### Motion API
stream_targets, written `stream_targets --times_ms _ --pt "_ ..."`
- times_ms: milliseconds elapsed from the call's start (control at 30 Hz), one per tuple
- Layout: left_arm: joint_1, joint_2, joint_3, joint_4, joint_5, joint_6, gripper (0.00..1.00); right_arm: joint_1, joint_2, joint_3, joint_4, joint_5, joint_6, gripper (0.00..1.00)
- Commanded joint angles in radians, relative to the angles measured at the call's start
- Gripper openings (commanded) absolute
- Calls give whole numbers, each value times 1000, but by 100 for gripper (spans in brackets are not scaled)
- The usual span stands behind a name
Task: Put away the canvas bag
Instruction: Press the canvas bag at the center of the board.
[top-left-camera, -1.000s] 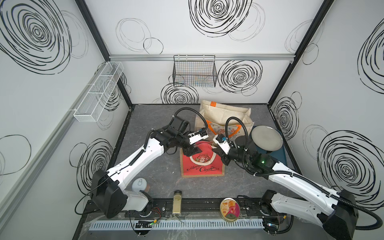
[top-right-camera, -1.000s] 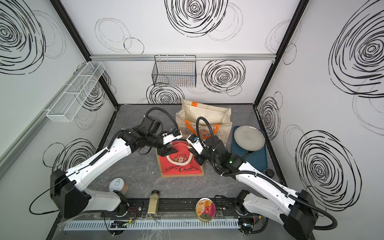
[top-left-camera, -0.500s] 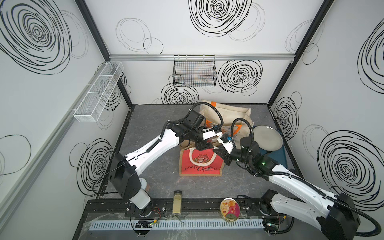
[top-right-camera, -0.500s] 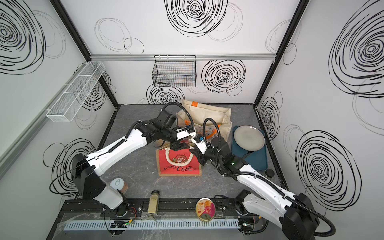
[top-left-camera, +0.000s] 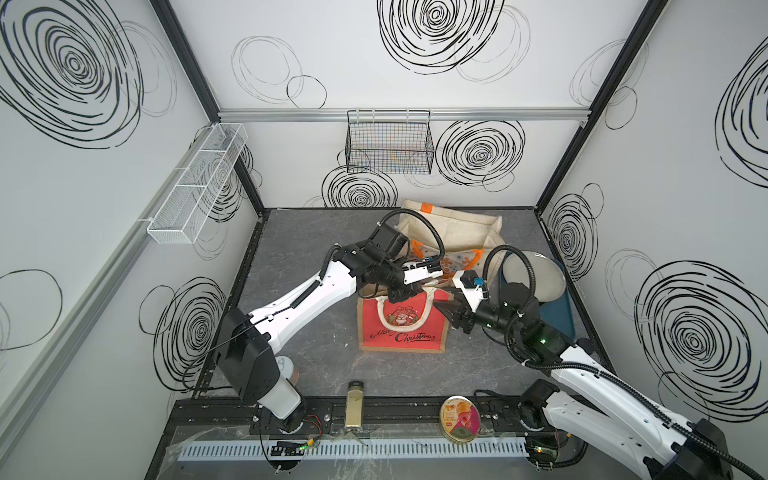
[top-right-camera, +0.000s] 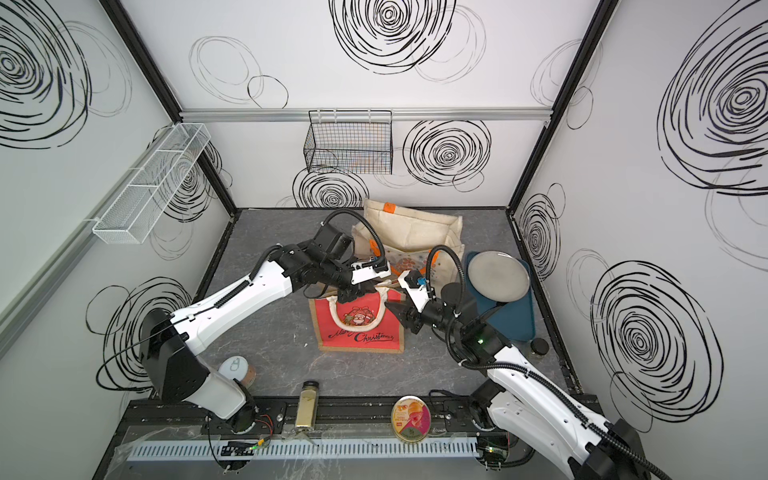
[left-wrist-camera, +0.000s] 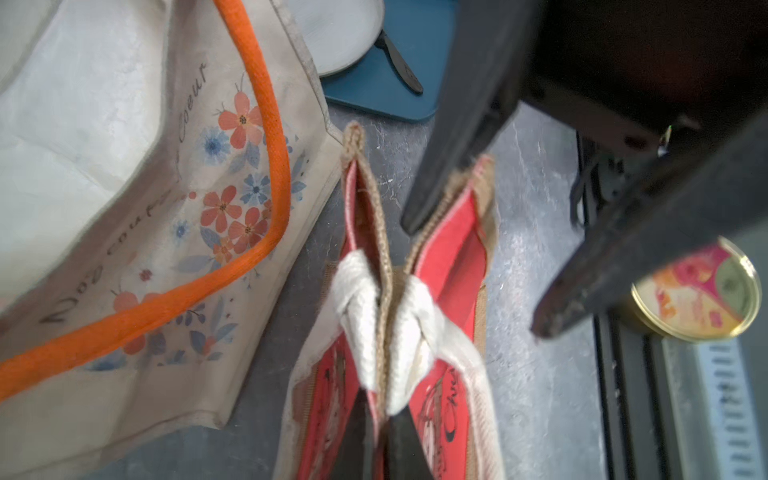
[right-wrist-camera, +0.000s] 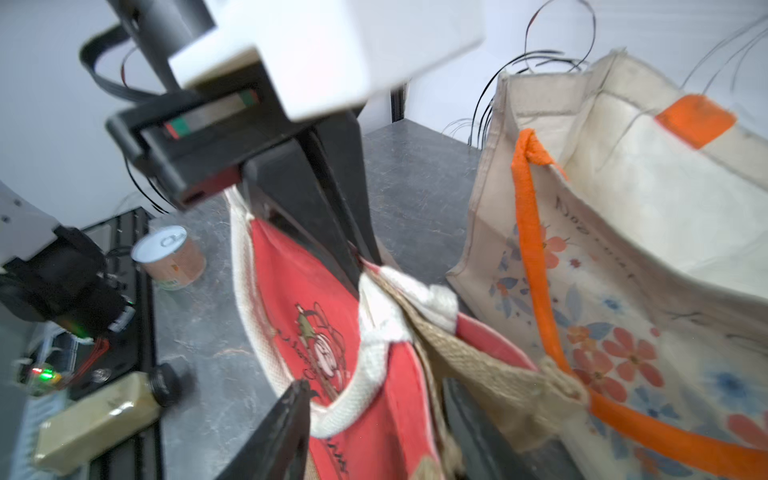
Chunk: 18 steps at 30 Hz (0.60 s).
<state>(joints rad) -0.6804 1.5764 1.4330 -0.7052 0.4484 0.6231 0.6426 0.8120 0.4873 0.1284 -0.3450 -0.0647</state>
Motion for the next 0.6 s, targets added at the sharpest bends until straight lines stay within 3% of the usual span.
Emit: stream_targets --times_ms 0,67,100,433,567 --pt "51 -52 -12 -58 65 37 1 -10 18 -53 149 40 -19 64" --pt "63 -66 -23 -74 72 56 1 -13 44 -42 159 72 -18 80" --pt "65 -71 -31 -77 73 61 1 -16 53 -37 158 82 -21 82" --pt "94 -95 -51 -83 169 115 0 -110 203 9 290 -218 -161 81" --pt "96 -88 -60 -77 173 115 0 -109 303 97 230 -310 -185 80"
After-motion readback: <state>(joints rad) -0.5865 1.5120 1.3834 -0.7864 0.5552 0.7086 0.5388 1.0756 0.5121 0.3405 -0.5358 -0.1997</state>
